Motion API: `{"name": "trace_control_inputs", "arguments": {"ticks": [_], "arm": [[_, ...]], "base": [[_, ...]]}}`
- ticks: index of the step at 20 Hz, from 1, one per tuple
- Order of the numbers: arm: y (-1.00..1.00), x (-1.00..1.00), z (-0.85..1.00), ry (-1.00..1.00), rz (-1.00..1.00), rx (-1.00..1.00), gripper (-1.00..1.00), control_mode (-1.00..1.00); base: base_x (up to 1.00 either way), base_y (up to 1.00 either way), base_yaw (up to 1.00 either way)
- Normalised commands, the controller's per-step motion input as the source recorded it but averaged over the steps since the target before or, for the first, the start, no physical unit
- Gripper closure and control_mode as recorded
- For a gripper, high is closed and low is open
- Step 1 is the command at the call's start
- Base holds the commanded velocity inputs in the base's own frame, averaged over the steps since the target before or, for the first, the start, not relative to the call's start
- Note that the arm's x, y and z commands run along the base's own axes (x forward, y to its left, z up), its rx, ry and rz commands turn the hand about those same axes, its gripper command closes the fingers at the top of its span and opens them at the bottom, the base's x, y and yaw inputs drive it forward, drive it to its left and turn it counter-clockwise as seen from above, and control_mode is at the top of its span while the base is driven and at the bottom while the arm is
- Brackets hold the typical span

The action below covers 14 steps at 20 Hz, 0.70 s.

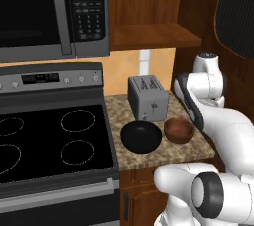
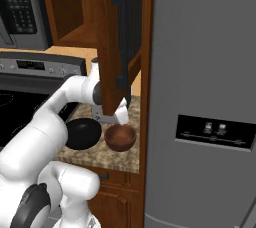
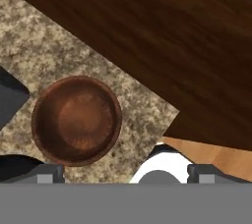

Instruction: Pick up the bowls on the counter and stack them on top of one another in the open cabinet. Place the smaller bowl on top of the larger bowl.

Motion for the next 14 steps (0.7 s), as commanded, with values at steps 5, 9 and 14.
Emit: {"name": "trace_control_inputs", "arguments": {"ticks": [5, 9, 14], "arm": [[0.0, -0.15, -0.62, 0.15, -0.01, 0.04, -1.0, -1.0], [0.0, -0.01, -0.82, 0.01, 0.0, 0.05, -1.0, -1.0], [0.0, 0.03, -0.58, 0.0, 0.0, 0.23, -1.0, -1.0]], "base": [[0.0, 0.0, 0.0], [0.0, 0.0, 0.0], [0.0, 0.0, 0.0]]}}
